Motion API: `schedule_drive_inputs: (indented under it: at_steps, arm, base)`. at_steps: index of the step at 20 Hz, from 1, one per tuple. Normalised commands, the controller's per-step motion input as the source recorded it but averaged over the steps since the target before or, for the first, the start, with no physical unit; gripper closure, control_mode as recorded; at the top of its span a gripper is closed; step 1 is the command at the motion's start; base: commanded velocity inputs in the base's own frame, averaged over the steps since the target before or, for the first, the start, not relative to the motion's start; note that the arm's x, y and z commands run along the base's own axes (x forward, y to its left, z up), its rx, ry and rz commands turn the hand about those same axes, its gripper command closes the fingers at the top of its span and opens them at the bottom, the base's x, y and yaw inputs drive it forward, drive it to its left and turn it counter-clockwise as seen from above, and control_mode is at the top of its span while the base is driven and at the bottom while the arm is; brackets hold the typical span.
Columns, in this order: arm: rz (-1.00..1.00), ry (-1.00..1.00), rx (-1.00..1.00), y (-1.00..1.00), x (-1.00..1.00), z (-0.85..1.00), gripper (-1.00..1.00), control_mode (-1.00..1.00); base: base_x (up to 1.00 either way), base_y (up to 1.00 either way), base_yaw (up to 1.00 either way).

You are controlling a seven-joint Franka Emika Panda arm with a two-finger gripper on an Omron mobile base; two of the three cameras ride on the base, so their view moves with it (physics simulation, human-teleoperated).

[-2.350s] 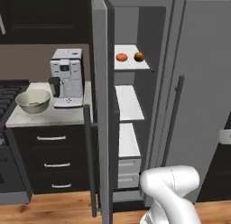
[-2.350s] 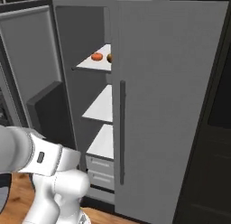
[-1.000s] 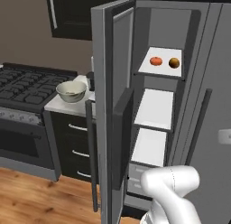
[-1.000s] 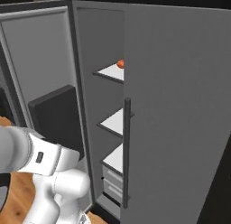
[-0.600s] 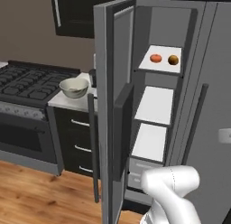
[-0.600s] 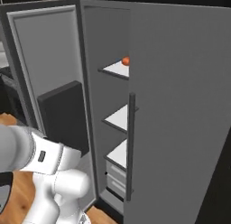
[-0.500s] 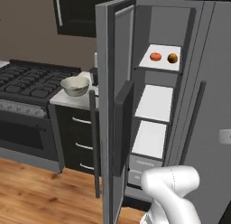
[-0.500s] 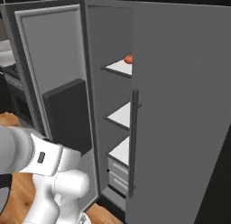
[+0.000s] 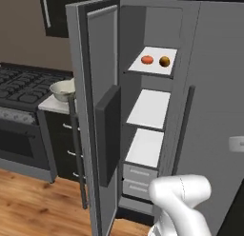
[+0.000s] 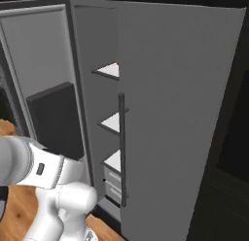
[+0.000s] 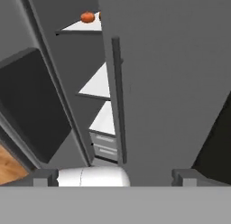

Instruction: Take the potato, mango, and squash from the freezer and place them in the bowl on the counter.

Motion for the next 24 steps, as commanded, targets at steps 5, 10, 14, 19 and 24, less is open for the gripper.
schedule_drive_inputs:
  at_steps: [5,10,14,19,24]
  arm:
    - [0.0,0.0,0.0,0.0,0.0,0.0,-1.0,1.0]
    - [0.0,0.0,0.0,0.0,0.0,0.0,-1.0,1.0]
    - [0.0,0.0,0.0,0.0,0.0,0.0,-1.0,1.0]
    - [0.0,0.0,0.0,0.0,0.0,0.0,-1.0,1.0]
    - [0.0,0.0,0.0,0.0,0.0,0.0,-1.0,1.0]
  base:
    - [0.11,-0.67,0.0]
    - [1.0,0.05,0.0]
    - [1.0,0.22,0.0]
    - [0.82,1.0,-0.02]
    - [0.9,1.0,0.0]
